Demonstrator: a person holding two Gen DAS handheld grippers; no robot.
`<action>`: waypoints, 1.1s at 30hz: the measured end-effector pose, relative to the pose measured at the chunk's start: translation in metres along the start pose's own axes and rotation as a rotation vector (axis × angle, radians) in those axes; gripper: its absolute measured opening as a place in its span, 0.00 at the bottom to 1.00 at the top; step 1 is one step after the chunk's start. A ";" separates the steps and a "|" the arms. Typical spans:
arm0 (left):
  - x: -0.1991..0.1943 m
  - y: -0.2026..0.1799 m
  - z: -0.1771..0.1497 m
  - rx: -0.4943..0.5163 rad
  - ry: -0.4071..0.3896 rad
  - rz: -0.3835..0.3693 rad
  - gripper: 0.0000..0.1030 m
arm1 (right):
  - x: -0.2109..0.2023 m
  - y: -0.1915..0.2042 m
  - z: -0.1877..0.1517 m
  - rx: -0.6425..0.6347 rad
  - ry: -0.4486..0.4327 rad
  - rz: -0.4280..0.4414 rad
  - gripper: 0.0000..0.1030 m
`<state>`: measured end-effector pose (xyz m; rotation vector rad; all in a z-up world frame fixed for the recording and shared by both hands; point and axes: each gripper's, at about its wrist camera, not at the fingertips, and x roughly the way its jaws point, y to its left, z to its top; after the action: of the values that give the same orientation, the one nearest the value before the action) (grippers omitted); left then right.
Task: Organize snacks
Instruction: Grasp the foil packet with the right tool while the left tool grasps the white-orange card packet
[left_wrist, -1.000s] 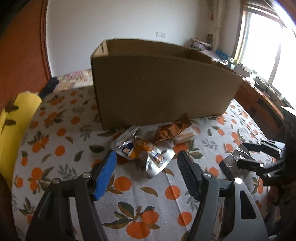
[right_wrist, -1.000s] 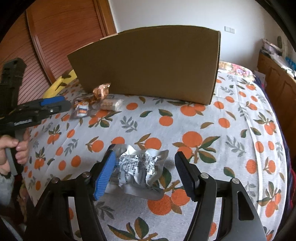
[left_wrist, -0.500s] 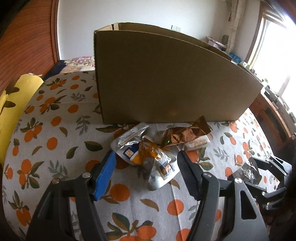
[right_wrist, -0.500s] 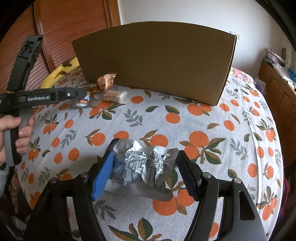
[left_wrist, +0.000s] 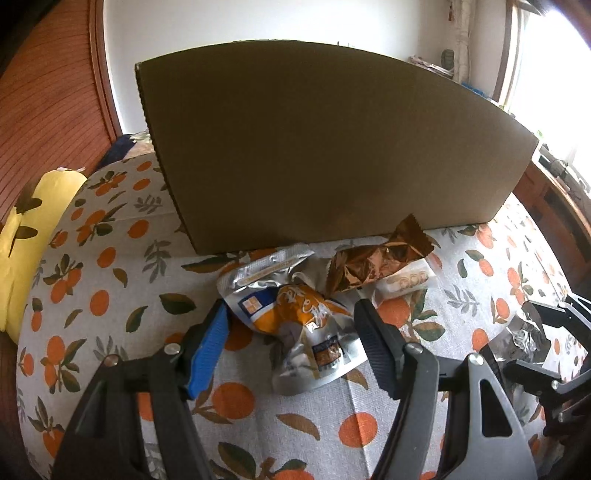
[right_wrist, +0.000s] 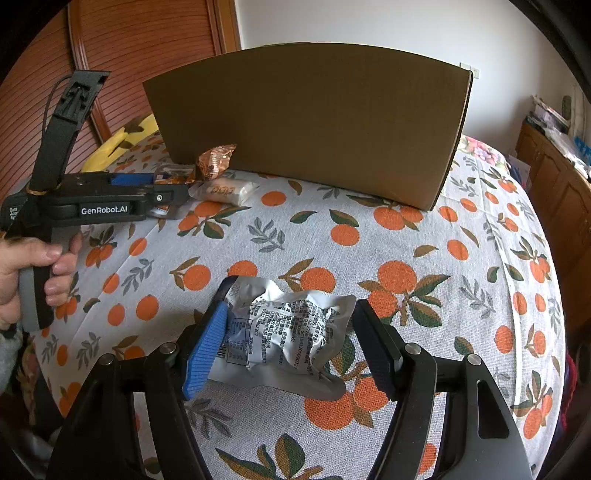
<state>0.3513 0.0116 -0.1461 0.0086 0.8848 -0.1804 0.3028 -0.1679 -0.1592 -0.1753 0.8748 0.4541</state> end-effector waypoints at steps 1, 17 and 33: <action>0.000 0.000 0.000 0.002 0.000 0.000 0.67 | 0.000 0.000 0.000 0.000 0.000 0.000 0.69; -0.035 0.003 -0.022 0.057 -0.032 -0.050 0.29 | 0.000 0.001 -0.001 -0.001 0.000 -0.002 0.69; -0.063 0.000 -0.040 0.072 -0.068 -0.101 0.18 | -0.006 -0.002 -0.004 0.006 0.006 0.017 0.56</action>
<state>0.2811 0.0246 -0.1229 0.0245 0.8110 -0.3050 0.2973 -0.1726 -0.1570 -0.1643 0.8837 0.4672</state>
